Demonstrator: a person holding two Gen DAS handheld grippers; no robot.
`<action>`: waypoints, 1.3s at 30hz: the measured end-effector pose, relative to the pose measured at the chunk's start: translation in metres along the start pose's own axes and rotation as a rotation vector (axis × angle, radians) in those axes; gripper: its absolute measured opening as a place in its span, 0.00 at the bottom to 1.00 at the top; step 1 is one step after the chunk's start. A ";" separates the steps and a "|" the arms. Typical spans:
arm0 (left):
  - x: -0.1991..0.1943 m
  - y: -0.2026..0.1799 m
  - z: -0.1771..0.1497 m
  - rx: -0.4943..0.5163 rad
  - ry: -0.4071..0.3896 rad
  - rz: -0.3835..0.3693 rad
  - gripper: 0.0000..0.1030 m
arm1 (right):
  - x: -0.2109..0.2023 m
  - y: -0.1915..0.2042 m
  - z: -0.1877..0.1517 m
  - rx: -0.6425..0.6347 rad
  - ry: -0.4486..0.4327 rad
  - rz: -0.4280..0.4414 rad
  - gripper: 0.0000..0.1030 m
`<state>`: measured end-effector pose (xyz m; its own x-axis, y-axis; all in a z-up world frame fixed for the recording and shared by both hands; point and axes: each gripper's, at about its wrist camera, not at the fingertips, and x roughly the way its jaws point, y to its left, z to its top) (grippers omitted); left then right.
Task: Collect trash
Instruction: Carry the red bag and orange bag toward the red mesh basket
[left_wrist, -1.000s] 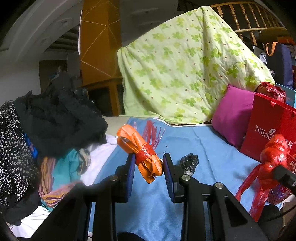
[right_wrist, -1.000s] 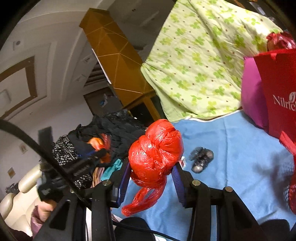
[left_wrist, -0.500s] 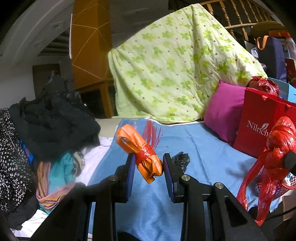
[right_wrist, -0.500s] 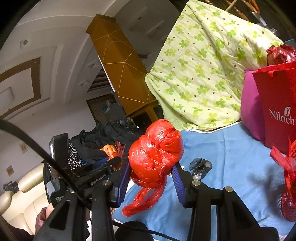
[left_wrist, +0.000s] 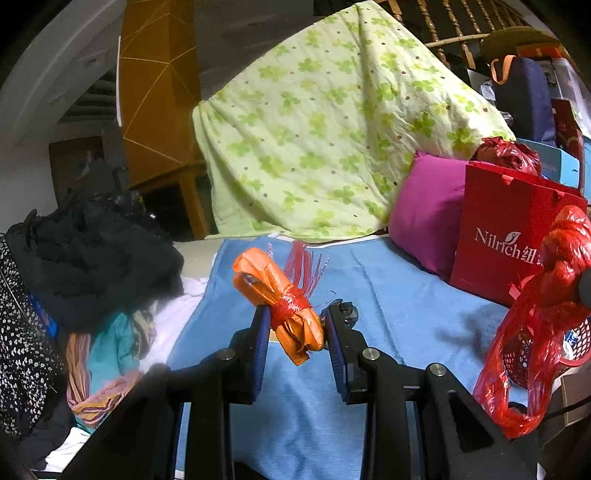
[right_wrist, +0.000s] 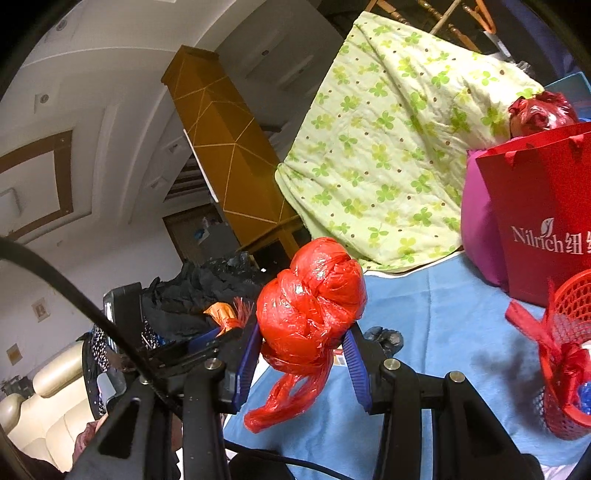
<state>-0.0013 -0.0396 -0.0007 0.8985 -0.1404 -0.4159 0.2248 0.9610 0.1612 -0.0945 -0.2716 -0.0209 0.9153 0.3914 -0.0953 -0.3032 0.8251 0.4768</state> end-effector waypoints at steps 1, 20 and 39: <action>0.000 -0.002 0.001 0.002 0.001 -0.003 0.31 | -0.002 -0.001 0.001 0.001 -0.005 -0.002 0.45; -0.012 -0.037 0.012 0.075 -0.018 -0.041 0.31 | -0.045 -0.003 0.004 0.011 -0.081 -0.013 0.45; -0.024 -0.072 0.019 0.136 -0.040 -0.071 0.31 | -0.076 -0.017 0.009 0.051 -0.143 -0.028 0.45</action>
<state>-0.0319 -0.1101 0.0145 0.8924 -0.2186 -0.3948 0.3346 0.9075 0.2539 -0.1565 -0.3188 -0.0138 0.9528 0.3032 0.0143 -0.2661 0.8118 0.5198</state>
